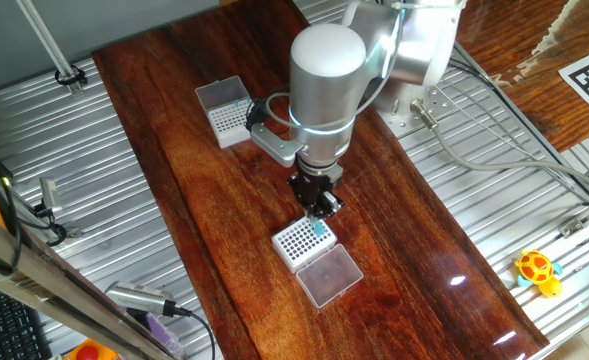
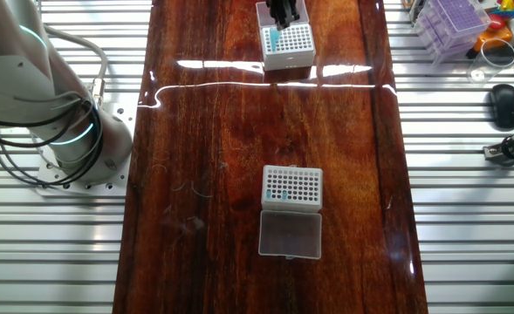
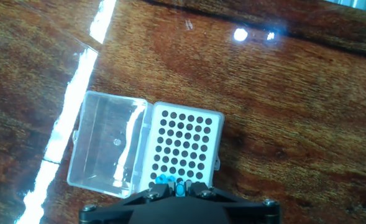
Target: Transfer all medium pipette tips from one holder to another
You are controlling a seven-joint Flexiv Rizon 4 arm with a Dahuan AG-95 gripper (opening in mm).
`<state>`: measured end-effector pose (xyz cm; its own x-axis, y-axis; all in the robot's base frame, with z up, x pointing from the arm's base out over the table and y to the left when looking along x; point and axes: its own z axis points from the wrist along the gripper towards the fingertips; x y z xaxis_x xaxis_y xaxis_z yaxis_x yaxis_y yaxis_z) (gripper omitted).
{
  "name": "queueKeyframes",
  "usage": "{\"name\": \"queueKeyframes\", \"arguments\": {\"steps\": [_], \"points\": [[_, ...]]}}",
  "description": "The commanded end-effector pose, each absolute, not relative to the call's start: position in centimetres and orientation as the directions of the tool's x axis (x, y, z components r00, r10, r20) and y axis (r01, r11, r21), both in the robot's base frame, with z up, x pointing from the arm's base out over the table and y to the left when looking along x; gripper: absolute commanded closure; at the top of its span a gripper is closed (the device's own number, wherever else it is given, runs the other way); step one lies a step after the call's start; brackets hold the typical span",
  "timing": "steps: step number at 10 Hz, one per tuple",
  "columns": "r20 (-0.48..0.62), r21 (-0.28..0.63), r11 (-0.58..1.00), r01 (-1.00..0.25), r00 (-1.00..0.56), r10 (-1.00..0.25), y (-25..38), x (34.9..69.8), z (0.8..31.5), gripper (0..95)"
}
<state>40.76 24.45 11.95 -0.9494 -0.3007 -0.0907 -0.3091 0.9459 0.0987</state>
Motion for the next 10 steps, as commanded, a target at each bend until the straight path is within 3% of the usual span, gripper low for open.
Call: {"name": "queueKeyframes", "arguments": {"steps": [1, 6, 7, 10], "points": [[-0.094, 0.095, 0.945, -0.312, -0.948, -0.303, 24.4, 40.8, 11.6, 95.0], [-0.097, 0.086, 0.941, -0.326, -0.943, -0.318, 24.3, 41.0, 9.8, 95.0], [-0.097, 0.084, 0.939, -0.333, -0.941, -0.325, 24.3, 41.0, 9.8, 57.0], [-0.101, 0.081, 0.936, -0.344, -0.937, -0.336, 24.3, 41.0, 9.8, 57.0]]}}
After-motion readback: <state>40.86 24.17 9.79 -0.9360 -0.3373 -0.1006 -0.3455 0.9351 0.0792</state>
